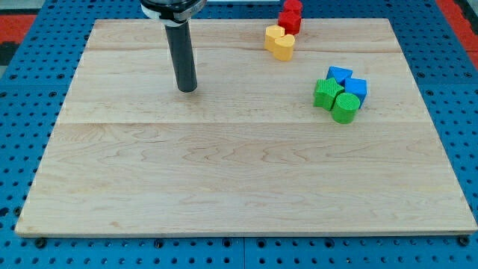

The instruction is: Slide the blue triangle and blue cube right a bit

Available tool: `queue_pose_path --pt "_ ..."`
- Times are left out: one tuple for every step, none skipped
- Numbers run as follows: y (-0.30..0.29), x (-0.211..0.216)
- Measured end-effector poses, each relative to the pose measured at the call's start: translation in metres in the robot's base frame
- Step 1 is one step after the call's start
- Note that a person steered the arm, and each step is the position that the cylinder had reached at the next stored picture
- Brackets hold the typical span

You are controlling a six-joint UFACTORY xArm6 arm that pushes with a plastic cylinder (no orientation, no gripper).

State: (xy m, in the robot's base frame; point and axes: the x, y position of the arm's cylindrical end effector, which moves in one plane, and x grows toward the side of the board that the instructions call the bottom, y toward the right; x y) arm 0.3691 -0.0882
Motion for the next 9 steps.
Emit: queue_pose_path --pt "0.028 0.005" --pt "0.067 0.006" --pt "0.09 0.004" --pt "0.121 0.003" --pt "0.166 0.002" --pt "0.175 -0.031" --pt "0.241 -0.042" --pt "0.314 -0.05" --pt "0.329 -0.015"
